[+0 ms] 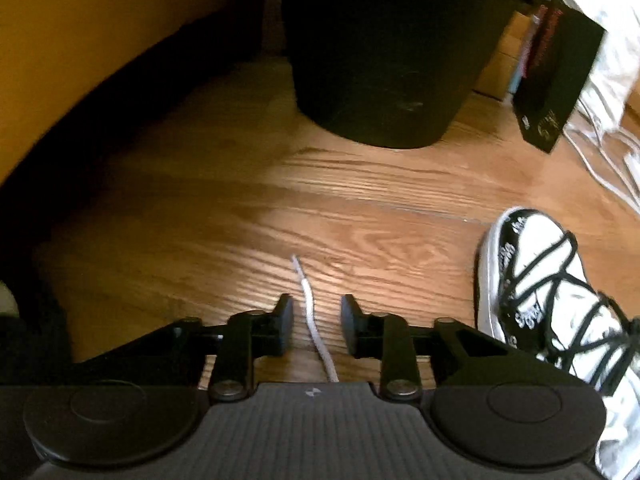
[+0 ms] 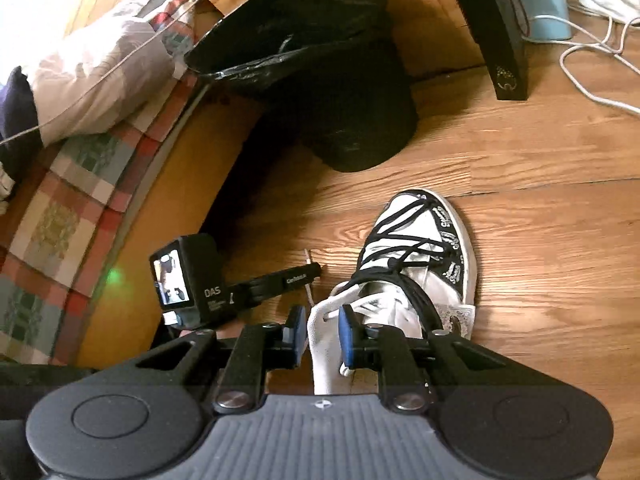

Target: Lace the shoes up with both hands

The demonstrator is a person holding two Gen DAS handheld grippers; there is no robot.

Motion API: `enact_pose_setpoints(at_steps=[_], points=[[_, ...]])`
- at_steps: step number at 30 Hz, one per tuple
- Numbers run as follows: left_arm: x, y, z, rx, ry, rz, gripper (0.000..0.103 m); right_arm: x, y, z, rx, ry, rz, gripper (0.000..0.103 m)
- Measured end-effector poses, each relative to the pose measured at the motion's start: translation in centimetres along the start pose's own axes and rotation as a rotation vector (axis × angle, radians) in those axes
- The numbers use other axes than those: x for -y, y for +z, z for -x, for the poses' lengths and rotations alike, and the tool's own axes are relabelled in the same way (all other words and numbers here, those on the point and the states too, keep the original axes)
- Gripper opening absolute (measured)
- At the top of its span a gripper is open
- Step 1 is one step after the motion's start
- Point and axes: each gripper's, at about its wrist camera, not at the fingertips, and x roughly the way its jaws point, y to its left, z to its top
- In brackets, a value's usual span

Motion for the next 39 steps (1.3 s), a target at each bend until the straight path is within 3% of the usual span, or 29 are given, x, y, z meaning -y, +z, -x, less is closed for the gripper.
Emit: enact_pose_setpoints(at_steps=[3, 6, 12, 19, 23, 28, 32, 36, 39], points=[[0.2, 0.3, -0.1, 0.001, -0.003, -0.029, 0.027, 0.1, -0.2, 0.0, 0.0, -0.002, 0.017, 0.023], [0.0, 0.5, -0.3, -0.001, -0.021, -0.027, 0.004, 0.3, -0.3, 0.2, 0.004, -0.006, 0.012, 0.023], [0.5, 0.4, 0.3, -0.013, -0.037, -0.119, 0.003, 0.7, 0.1, 1.2, 0.027, -0.025, -0.005, 0.023], [2.3, 0.9, 6.0, 0.051, -0.065, -0.306, 0.003, 1.8, 1.0, 2.9, 0.089, -0.027, -0.061, 0.026], [4.6, 0.4, 10.6, 0.095, -0.093, -0.476, 0.003, 1.9, 1.4, 3.7, 0.108, -0.031, -0.078, 0.027], [8.6, -1.6, 16.0, 0.163, -0.101, -0.807, 0.003, 2.1, 1.2, 5.4, 0.147, -0.11, -0.056, 0.028], [10.9, -3.4, 19.4, 0.211, -0.12, -1.003, 0.003, 3.2, 0.7, 6.2, 0.154, -0.115, -0.113, 0.028], [13.2, -6.0, 20.6, 0.211, -0.144, -1.243, 0.003, 3.2, 0.4, 6.3, 0.157, -0.14, -0.104, 0.028], [14.4, -7.6, 19.6, 0.189, -0.124, -1.346, 0.003, 3.3, 0.3, 6.4, 0.18, -0.157, -0.11, 0.028]])
